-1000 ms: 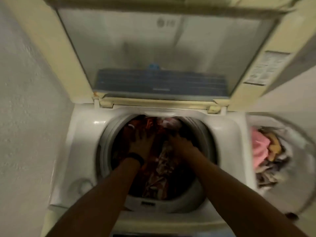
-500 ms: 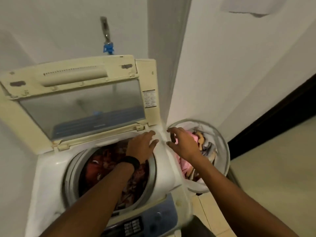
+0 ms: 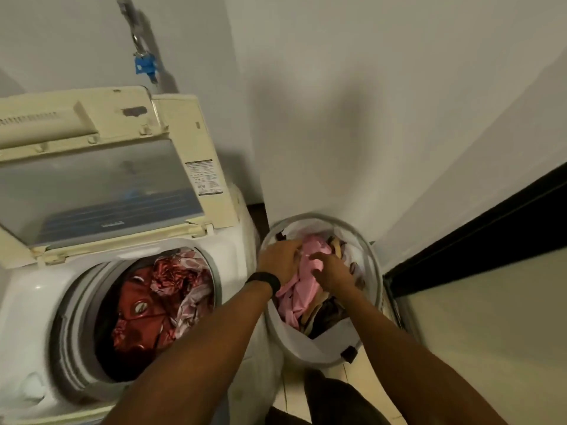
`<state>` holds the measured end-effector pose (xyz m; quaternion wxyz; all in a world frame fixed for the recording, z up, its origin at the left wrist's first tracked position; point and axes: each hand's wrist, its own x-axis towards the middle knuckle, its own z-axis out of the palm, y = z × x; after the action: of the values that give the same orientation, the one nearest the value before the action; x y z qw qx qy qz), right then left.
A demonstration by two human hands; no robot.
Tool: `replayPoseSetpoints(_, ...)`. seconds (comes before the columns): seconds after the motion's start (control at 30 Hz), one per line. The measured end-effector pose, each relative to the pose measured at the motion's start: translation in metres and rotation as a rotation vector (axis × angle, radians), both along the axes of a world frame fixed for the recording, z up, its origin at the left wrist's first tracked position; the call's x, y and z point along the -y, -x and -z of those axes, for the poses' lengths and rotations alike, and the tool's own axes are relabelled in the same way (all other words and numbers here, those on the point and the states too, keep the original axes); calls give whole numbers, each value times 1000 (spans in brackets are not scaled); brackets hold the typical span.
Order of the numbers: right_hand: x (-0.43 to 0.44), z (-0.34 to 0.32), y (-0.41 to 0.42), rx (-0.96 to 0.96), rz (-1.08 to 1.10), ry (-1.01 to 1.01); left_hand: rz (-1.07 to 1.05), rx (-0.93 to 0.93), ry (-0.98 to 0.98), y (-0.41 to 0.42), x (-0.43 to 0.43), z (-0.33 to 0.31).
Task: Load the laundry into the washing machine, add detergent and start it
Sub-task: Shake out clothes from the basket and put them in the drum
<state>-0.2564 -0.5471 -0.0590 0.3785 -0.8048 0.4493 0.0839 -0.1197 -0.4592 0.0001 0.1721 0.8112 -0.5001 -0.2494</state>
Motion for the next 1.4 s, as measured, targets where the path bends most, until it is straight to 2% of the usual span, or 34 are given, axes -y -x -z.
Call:
replayPoseSetpoints(0.1, 3, 35, -1, -70, -121, -86, -26, -26, -98, 5, 11, 28)
replayPoseSetpoints(0.23, 10, 60, 0, -72, -15, -171, -88, -53, -195, 4, 17, 67)
replayPoseSetpoints(0.33, 17, 60, 3, 24, 159, -161, -115, -110, -272, 4, 18, 85)
replayPoseSetpoints(0.47, 28, 32, 12, 261, 324, -139, -141, -283, -332, 4, 22, 95)
replayPoseSetpoints(0.63, 42, -13, 23, 573, 395, -143, -111, -387, -199, 7, 39, 67)
replayPoseSetpoints(0.73, 53, -37, 24, 669, 418, -154, -68, -325, -134, 6, 42, 47)
replayPoseSetpoints(0.83, 57, -57, 27, 748, 428, -98, -152, -296, -7, 2, 39, 25)
replayPoseSetpoints(0.93, 52, -74, 29, 728, 418, -19, -200, -257, 83, -6, 40, -2)
replayPoseSetpoints(1.03, 40, -84, 30, 493, 342, 37, -123, -182, 175, -10, 48, -33)
replayPoseSetpoints(1.1, 24, -91, 27, 424, 274, 98, -69, -159, 233, -6, 50, -57)
replayPoseSetpoints(1.23, 2, -110, 13, 596, 332, 336, 75, -133, 315, 0, 48, -88)
replayPoseSetpoints(1.33, 3, -140, 19, 655, 421, 347, 98, -40, 400, -6, 37, -102)
replayPoseSetpoints(1.4, 0, -161, 25, 659, 399, 349, 67, -10, 469, -12, 28, -102)
